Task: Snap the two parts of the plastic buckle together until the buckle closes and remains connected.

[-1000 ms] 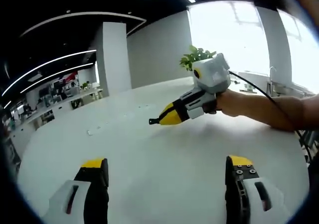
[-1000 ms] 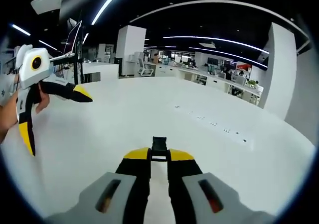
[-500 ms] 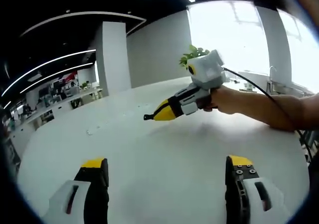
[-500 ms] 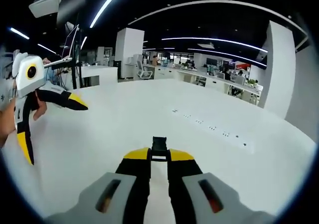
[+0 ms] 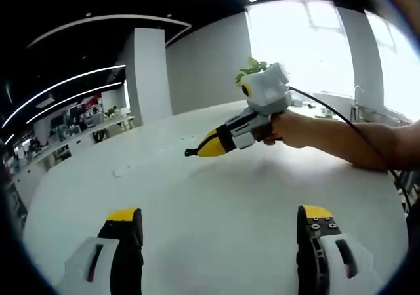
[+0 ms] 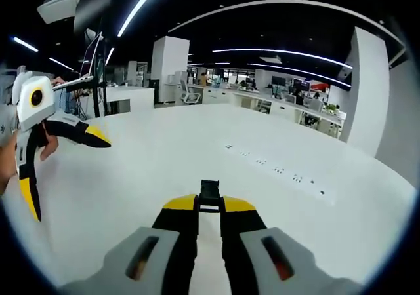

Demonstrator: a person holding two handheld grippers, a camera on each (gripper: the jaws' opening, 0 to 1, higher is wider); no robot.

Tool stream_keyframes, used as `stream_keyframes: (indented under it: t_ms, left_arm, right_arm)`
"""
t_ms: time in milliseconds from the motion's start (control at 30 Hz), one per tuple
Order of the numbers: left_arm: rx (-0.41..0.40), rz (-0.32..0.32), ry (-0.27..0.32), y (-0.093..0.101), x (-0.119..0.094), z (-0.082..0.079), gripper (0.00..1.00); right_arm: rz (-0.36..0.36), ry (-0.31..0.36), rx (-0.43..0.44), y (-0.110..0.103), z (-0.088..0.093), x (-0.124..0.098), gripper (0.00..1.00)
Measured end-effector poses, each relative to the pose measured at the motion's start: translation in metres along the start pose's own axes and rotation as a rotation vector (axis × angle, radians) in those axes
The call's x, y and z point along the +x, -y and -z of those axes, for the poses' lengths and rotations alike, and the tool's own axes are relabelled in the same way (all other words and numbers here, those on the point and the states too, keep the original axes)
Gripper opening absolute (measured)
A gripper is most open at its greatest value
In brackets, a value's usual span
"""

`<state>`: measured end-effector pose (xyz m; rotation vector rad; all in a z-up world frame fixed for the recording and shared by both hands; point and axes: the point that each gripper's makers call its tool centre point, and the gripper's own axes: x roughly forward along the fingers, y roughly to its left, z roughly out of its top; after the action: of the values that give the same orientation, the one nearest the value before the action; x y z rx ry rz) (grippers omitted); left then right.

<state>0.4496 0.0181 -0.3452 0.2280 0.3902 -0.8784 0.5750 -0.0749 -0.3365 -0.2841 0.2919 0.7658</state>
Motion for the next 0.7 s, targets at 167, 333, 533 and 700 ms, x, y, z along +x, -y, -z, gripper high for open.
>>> stream_keyframes:
  t_ms: [167,333,533,700]
  left_arm:
    - [0.003,-0.001,-0.001,0.000,0.001,0.000,0.99]
    - [0.001,0.000,-0.001,0.000,0.001,-0.001,0.99]
    - [-0.001,0.000,-0.002,0.000,0.001,0.000,0.99]
    - [0.000,0.003,-0.004,0.001,0.002,0.000,0.99]
  right_arm:
    - [-0.007,-0.010,-0.001,-0.003,0.004,0.005,0.10]
    - [-0.006,-0.014,-0.008,-0.002,0.002,0.008,0.10]
    - [-0.005,-0.020,-0.004,0.003,0.003,0.014,0.10]
    - [-0.002,-0.025,-0.003,0.005,0.005,0.015,0.10]
